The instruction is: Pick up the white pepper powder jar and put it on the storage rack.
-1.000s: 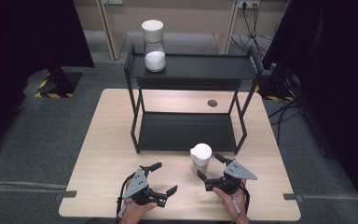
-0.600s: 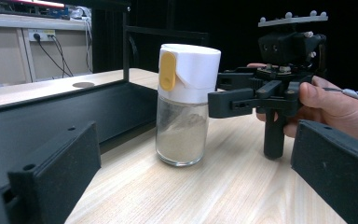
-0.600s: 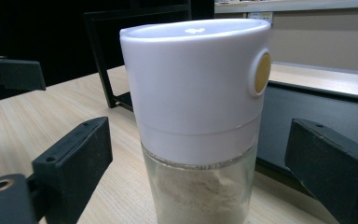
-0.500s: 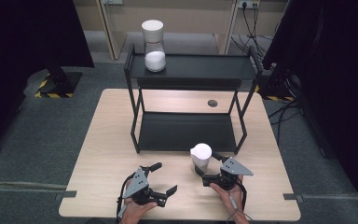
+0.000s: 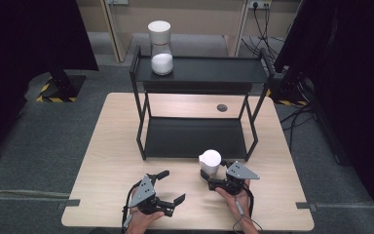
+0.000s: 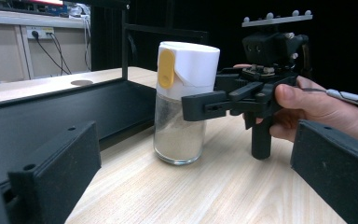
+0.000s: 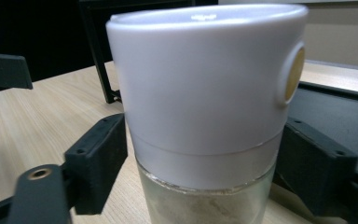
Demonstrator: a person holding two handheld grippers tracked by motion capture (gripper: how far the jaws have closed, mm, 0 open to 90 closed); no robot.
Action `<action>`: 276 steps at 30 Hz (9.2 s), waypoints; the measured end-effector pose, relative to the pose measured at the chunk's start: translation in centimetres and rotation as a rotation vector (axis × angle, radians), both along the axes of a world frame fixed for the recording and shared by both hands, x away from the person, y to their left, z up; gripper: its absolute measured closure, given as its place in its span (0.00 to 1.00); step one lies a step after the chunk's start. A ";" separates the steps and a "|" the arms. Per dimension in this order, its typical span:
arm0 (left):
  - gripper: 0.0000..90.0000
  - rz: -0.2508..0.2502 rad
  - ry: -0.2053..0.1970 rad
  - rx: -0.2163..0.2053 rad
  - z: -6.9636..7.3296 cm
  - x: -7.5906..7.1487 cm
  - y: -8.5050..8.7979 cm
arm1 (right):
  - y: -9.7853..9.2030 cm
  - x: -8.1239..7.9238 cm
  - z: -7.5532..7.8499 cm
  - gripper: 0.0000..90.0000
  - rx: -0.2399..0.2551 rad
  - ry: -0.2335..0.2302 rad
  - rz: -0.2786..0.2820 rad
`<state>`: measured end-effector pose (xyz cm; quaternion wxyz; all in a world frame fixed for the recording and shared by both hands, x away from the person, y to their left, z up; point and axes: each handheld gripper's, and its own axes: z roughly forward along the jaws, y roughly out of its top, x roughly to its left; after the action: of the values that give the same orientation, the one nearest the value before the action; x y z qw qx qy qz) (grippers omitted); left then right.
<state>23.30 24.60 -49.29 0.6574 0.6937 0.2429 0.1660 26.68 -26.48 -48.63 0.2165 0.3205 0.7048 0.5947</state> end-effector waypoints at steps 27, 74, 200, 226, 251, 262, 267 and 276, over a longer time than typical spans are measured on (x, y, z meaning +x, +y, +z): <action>0.01 -0.003 0.005 -0.001 -0.1 0.0 0.0 | -0.4 -1.2 2.0 0.34 -0.008 -0.044 -0.029; 0.01 -0.001 0.010 0.002 -0.2 0.0 0.0 | -1.4 0.1 13.3 0.34 0.016 -0.050 0.061; 0.01 -0.041 0.019 -0.009 -0.3 -0.1 0.2 | 8.2 16.1 31.5 0.17 0.000 -0.047 -0.178; 0.01 -0.043 0.024 -0.005 -0.4 -0.1 0.0 | 6.2 12.4 30.8 0.01 0.028 -0.049 -0.150; 0.01 -0.036 0.033 -0.003 -0.5 -0.1 -0.1 | 2.6 7.2 26.4 0.01 0.106 -0.082 -0.011; 0.01 -0.035 0.031 -0.004 -0.5 -0.1 -0.1 | 1.3 5.4 23.4 0.01 0.102 -0.084 0.018; 0.01 -0.033 0.031 0.000 -0.5 -0.1 -0.2 | 0.7 4.5 21.9 0.00 0.104 -0.082 0.031; 0.01 -0.034 0.031 -0.002 -0.5 -0.1 -0.2 | -0.4 2.7 19.2 0.01 0.101 -0.085 0.048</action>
<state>23.18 24.42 -49.75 0.6569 0.6996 0.2414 0.1439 29.39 -26.85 -29.44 0.2156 0.2885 0.6714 0.6477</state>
